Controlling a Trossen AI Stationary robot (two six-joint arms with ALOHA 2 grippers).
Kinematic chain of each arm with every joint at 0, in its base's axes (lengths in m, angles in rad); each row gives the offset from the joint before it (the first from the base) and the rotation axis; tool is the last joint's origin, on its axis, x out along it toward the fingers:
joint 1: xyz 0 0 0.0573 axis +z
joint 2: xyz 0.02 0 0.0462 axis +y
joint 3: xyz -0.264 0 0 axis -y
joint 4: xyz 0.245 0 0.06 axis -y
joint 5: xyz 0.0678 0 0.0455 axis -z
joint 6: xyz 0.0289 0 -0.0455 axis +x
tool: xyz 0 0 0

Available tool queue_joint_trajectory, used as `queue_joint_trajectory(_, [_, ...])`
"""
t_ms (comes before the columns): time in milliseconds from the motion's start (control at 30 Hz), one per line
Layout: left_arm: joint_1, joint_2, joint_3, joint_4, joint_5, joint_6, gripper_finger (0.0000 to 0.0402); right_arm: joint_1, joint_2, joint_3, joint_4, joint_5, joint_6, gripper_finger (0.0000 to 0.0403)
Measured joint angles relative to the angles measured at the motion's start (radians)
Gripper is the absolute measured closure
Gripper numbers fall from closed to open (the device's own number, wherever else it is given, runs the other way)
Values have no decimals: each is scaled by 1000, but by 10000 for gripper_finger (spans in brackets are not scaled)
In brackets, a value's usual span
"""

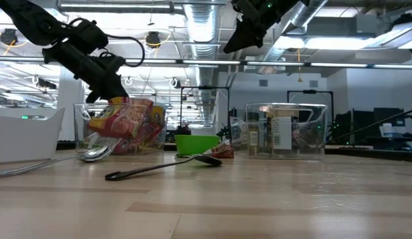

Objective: Pick & Place Food Item

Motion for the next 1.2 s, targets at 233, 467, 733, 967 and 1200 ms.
queue_joint_trajectory(233, [0, 0, 0, -17, 0, -112, 401, 0, 7, 0, 3, 0, 0, 402])
queue_joint_trajectory(467, [0, -36, -1, -56, 11, -112, 402, 4, 48, -2, 1, 0, -8, 402])
queue_joint_trajectory(733, [0, -138, -1, -63, 16, -111, 390, 17, 80, -3, -7, 0, -61, 402])
queue_joint_trajectory(967, [0, -161, -1, -85, 16, -110, 332, 32, 78, -1, 0, 0, -79, 402])
queue_joint_trajectory(1200, [0, -161, -1, -86, 16, -109, 280, 57, 78, -1, -4, 0, -79, 402])
